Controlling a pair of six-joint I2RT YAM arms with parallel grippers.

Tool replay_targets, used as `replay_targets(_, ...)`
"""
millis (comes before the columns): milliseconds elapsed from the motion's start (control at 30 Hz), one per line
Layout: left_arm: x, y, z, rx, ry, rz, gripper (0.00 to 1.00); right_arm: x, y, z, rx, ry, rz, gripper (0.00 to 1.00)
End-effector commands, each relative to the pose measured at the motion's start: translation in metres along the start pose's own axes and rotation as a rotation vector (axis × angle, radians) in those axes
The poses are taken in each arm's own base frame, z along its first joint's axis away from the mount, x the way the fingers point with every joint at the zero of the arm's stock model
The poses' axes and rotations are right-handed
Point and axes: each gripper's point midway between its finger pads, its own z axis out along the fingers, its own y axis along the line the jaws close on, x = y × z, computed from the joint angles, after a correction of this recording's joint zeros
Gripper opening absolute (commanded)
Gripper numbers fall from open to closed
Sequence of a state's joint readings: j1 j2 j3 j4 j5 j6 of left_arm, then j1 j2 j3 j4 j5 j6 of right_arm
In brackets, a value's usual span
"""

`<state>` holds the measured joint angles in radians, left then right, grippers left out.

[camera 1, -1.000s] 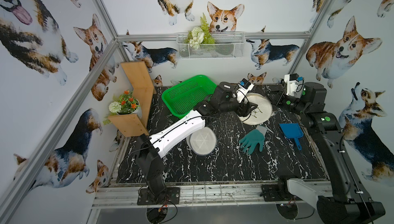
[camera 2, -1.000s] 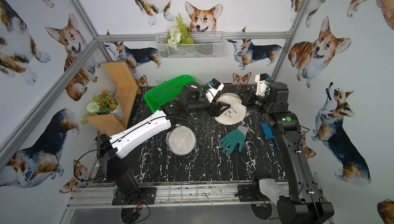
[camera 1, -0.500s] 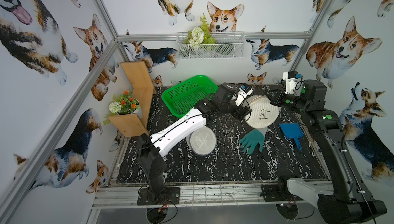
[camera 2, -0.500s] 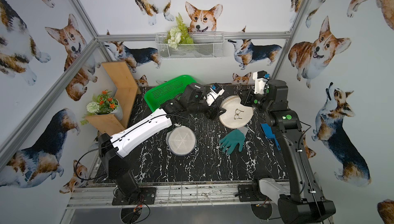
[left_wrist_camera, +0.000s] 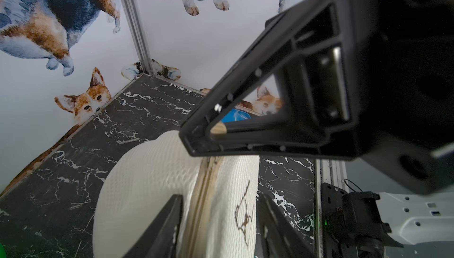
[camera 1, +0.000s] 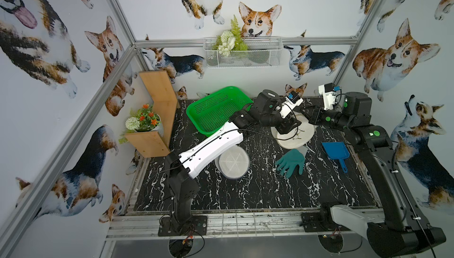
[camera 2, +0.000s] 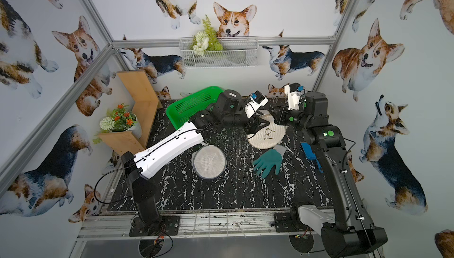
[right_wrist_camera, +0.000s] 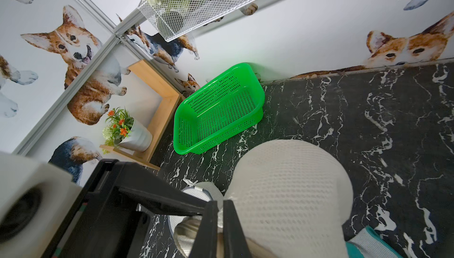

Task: Turn the laundry bag inside out
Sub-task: Zip the zipper on the laundry bag.

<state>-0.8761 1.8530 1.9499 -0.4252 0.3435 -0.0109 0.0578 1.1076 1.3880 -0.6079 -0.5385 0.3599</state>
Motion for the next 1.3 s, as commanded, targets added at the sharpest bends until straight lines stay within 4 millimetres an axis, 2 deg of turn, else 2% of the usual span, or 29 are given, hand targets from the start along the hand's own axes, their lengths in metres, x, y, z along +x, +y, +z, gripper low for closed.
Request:
replay_targets(0,0.0,-0.002,0.001,0.017,0.005,0.016,0.42,0.0,0.011,-0.004,-0.044,0.008,-0.037,0.0)
replay_targets(167,0.0,-0.005,0.001,0.035,0.003,0.015,0.14,0.0,0.008,-0.004,-0.031,-0.001,-0.036,0.0)
replay_targets(267,-0.001,-0.005,0.002,0.038,0.0,0.011,0.0,-0.006,0.004,-0.006,0.005,-0.03,-0.024,0.0)
replay_targets(400,-0.002,-0.005,-0.001,0.03,-0.011,0.008,0.0,-0.015,-0.012,-0.01,0.102,-0.078,0.003,0.0)
replay_targets(633,-0.013,0.005,-0.022,-0.054,-0.137,-0.02,0.0,-0.015,-0.066,-0.03,0.262,-0.14,0.135,0.0)
replay_targets(733,-0.021,0.009,-0.034,-0.071,-0.223,-0.073,0.0,-0.011,-0.068,-0.03,0.258,-0.135,0.149,0.0)
replay_targets(833,-0.017,0.009,-0.03,-0.047,-0.268,-0.13,0.0,-0.011,-0.066,-0.028,0.237,-0.139,0.161,0.0)
replay_targets(900,-0.024,0.005,-0.04,-0.031,-0.301,-0.147,0.0,-0.014,-0.063,-0.027,0.22,-0.141,0.161,0.0)
replay_targets(933,-0.02,0.004,-0.038,-0.026,-0.288,-0.152,0.0,-0.015,-0.06,-0.027,0.21,-0.14,0.158,0.0)
replay_targets(967,-0.017,0.005,-0.036,-0.028,-0.273,-0.156,0.04,-0.016,-0.058,-0.027,0.2,-0.139,0.157,0.0)
replay_targets(1033,-0.014,0.007,-0.034,-0.04,-0.241,-0.145,0.38,-0.018,-0.051,-0.027,0.167,-0.133,0.148,0.0)
replay_targets(1067,-0.014,0.007,-0.035,-0.045,-0.23,-0.134,0.49,-0.018,-0.047,-0.026,0.148,-0.131,0.144,0.0)
replay_targets(1100,-0.007,0.01,-0.026,-0.051,-0.199,-0.126,0.58,-0.018,-0.043,-0.026,0.13,-0.125,0.14,0.0)
replay_targets(1167,-0.006,0.01,-0.024,-0.049,-0.176,-0.095,0.65,-0.019,-0.038,-0.026,0.103,-0.118,0.134,0.0)
replay_targets(1267,-0.007,0.009,-0.018,-0.034,-0.141,-0.056,0.68,-0.017,-0.032,-0.025,0.08,-0.103,0.119,0.0)
